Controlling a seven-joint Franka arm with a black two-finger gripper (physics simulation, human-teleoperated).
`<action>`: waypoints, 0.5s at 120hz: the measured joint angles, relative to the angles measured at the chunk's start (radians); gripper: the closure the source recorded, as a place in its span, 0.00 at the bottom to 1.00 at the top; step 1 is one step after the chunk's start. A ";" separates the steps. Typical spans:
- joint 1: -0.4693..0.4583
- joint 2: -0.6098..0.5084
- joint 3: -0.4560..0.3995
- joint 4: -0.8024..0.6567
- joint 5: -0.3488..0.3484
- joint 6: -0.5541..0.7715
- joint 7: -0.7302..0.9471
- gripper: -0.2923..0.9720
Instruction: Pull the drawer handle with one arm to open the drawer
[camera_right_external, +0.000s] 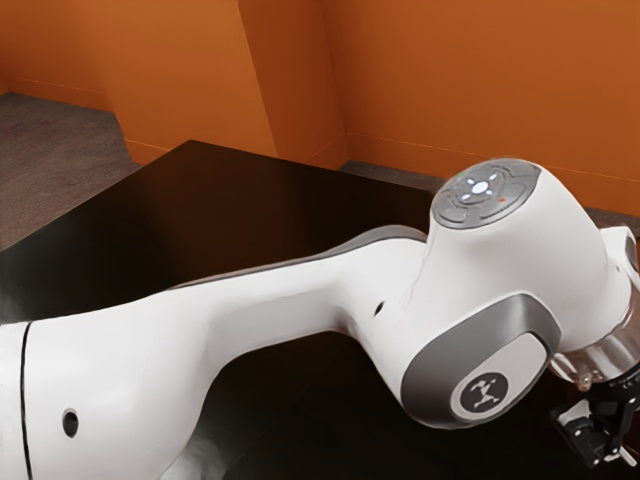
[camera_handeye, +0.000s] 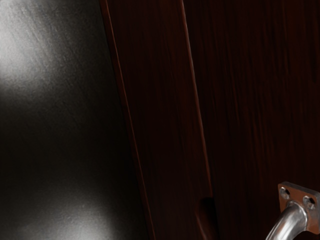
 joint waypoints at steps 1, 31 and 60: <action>0.000 0.001 0.000 0.001 0.000 0.000 -0.001 0.23; -0.001 0.023 0.000 0.025 0.000 0.003 -0.014 0.23; -0.008 0.023 -0.001 0.023 0.002 0.003 -0.022 0.27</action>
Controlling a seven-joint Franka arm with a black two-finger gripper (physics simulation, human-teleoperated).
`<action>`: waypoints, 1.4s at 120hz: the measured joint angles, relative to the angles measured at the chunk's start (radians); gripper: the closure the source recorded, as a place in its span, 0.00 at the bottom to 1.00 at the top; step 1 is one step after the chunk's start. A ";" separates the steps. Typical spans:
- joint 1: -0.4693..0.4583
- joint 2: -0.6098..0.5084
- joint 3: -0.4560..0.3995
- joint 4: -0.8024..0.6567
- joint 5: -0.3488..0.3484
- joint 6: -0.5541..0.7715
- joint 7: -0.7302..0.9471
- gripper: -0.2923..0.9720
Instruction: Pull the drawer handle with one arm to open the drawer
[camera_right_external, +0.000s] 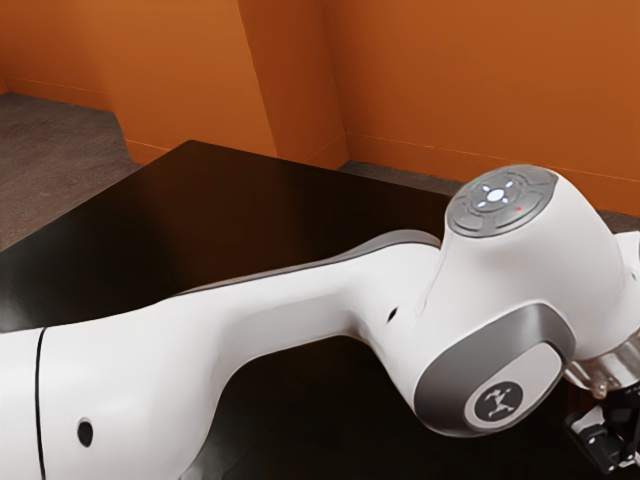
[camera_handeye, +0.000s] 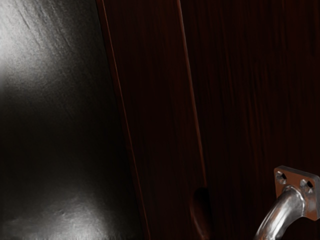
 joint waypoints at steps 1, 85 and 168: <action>0.000 0.000 0.000 0.000 0.000 0.000 0.000 0.27; -0.002 0.001 -0.007 -0.009 0.000 0.000 -0.010 0.38; -0.026 -0.046 -0.006 -0.080 -0.020 -0.001 -0.022 0.49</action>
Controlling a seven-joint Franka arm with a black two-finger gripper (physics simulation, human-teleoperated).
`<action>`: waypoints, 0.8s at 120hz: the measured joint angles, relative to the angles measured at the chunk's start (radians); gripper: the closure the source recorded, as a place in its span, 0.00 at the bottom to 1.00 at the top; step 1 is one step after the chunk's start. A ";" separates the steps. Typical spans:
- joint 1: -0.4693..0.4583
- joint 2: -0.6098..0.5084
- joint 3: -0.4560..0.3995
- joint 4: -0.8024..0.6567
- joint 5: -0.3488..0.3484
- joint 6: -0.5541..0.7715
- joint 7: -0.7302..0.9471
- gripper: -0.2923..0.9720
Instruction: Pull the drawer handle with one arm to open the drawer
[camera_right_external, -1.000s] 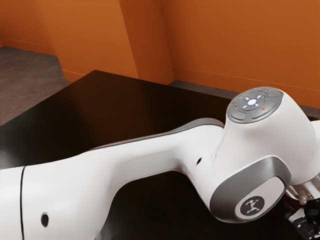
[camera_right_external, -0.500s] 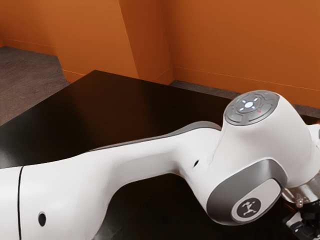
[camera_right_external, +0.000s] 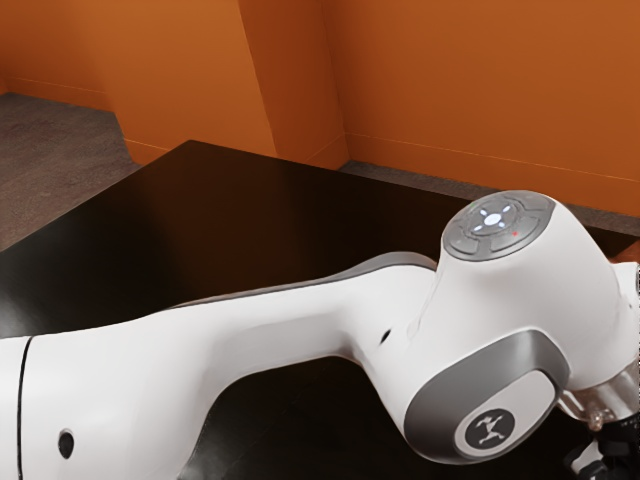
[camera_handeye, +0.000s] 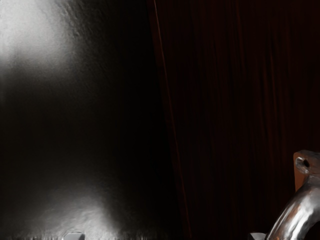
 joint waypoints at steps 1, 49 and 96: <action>0.000 -0.001 0.000 -0.002 0.000 0.000 0.000 0.49; -0.028 -0.094 0.001 -0.116 0.000 -0.001 -0.027 0.50; -0.039 -0.156 -0.002 -0.178 -0.007 0.001 -0.050 0.50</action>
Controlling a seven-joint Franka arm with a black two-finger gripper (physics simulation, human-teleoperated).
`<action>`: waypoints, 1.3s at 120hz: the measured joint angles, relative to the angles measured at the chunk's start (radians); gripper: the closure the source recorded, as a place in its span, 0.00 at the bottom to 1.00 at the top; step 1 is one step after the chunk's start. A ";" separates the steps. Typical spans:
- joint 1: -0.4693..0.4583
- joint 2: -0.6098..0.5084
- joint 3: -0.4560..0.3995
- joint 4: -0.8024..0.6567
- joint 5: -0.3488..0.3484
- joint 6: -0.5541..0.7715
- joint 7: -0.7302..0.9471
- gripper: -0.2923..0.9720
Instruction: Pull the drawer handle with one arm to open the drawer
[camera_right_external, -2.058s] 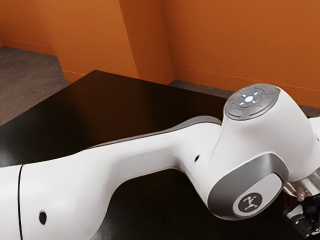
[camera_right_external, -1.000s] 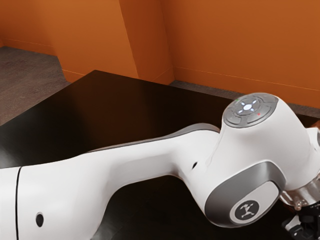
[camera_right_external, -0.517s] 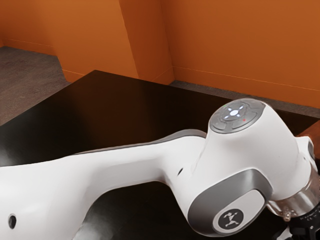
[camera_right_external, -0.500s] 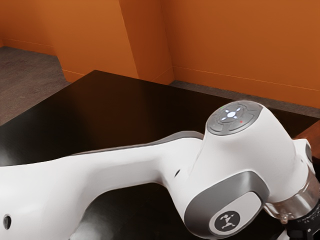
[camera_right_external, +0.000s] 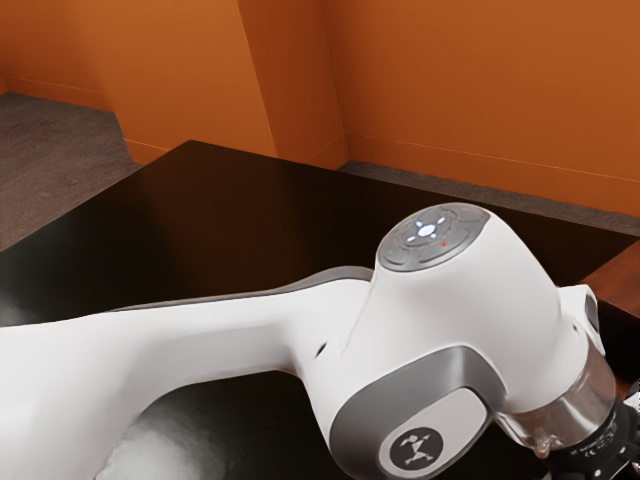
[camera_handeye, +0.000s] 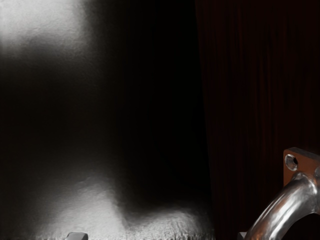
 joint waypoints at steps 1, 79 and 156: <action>0.000 -0.001 0.000 -0.001 -0.001 0.000 0.000 0.50; -0.036 -0.125 0.005 -0.144 -0.050 0.011 -0.016 0.51; -0.044 -0.201 0.004 -0.235 -0.075 0.040 -0.022 0.53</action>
